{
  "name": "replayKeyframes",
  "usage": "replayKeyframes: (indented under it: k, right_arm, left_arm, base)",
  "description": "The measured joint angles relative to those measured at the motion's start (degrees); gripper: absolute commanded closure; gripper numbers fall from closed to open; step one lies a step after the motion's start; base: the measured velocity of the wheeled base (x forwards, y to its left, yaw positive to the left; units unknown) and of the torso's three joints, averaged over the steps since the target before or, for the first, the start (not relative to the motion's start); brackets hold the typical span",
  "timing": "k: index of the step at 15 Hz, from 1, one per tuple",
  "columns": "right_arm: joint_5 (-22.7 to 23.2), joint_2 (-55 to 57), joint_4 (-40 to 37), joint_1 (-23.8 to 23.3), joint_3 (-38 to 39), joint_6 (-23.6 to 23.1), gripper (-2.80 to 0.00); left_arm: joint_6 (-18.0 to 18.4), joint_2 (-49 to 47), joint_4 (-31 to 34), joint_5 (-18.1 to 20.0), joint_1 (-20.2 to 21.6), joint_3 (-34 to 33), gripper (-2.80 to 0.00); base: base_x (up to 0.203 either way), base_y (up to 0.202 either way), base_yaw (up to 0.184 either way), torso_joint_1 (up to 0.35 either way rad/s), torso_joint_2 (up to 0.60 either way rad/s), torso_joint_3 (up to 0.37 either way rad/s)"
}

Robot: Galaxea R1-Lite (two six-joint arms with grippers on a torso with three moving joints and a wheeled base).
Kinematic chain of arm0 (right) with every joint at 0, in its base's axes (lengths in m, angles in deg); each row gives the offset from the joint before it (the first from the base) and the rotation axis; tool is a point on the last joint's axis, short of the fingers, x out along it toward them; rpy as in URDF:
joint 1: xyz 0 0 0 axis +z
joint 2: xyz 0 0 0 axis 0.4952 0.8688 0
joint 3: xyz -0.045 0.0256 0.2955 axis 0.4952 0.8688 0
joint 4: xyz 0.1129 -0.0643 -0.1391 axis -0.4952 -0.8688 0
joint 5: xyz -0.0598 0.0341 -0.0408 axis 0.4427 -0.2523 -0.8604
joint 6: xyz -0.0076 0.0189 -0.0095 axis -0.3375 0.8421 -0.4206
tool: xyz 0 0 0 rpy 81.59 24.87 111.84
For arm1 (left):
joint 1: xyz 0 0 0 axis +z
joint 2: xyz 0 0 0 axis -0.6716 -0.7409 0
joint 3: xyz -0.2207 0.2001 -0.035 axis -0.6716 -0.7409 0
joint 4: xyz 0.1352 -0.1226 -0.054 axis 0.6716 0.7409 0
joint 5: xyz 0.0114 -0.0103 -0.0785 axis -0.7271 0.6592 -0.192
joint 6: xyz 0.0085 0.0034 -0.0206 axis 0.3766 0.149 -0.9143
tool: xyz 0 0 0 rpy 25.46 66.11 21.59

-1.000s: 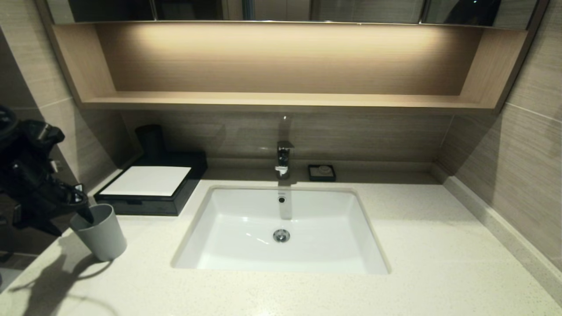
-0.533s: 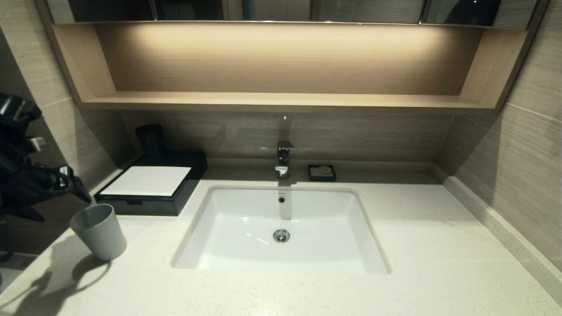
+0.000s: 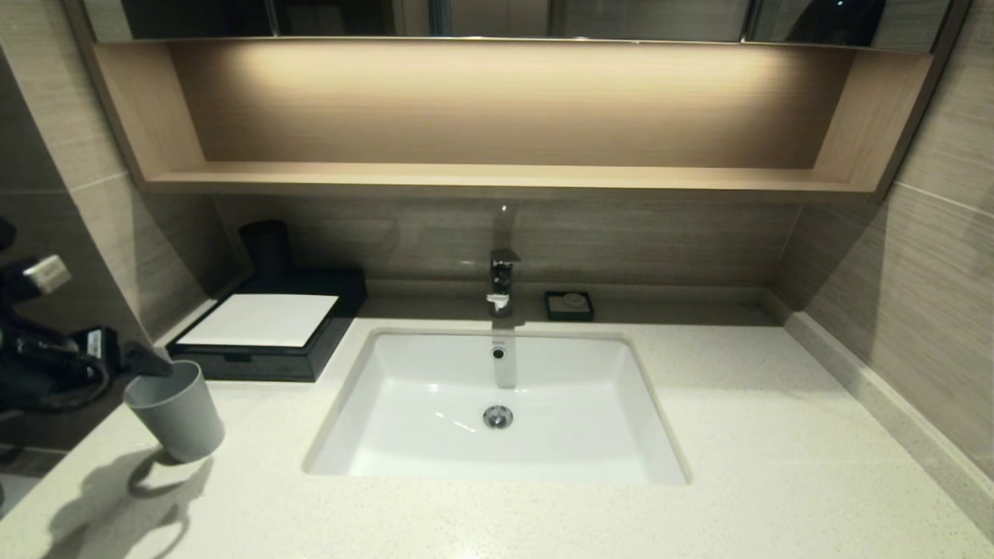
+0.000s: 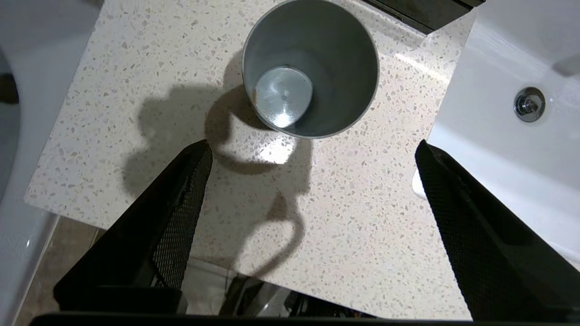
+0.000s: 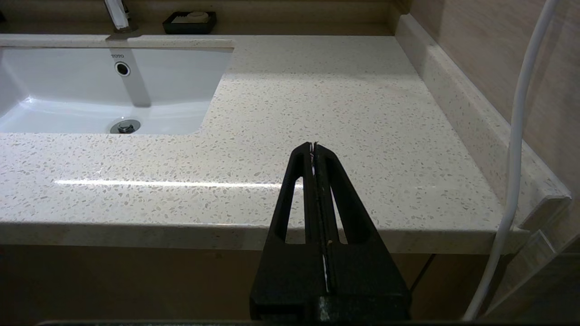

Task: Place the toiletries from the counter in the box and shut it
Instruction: Pick up the cup

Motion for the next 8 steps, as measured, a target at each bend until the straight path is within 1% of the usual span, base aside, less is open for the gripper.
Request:
replayKeyframes:
  k: [2, 4, 8]
  right_arm:
    - [0.0, 0.0, 0.0, 0.0, 0.0, 0.0, 0.00]
    - [0.0, 0.0, 0.0, 0.0, 0.0, 0.0, 0.00]
    - [0.0, 0.0, 0.0, 0.0, 0.0, 0.0, 0.00]
  left_arm:
    - [1.5, 4.0, -11.5, 0.2, 0.0, -10.2, -2.80]
    - [2.6, 8.6, -20.8, 0.3, 0.0, -17.9, -2.80]
    - [3.0, 13.0, -29.8, 0.9, 0.0, -27.1, -2.80]
  base:
    - [0.000, 0.000, 0.000, 0.000, 0.00, 0.000]
    - [0.000, 0.000, 0.000, 0.000, 0.00, 0.000]
    - [0.000, 0.000, 0.000, 0.000, 0.00, 0.000]
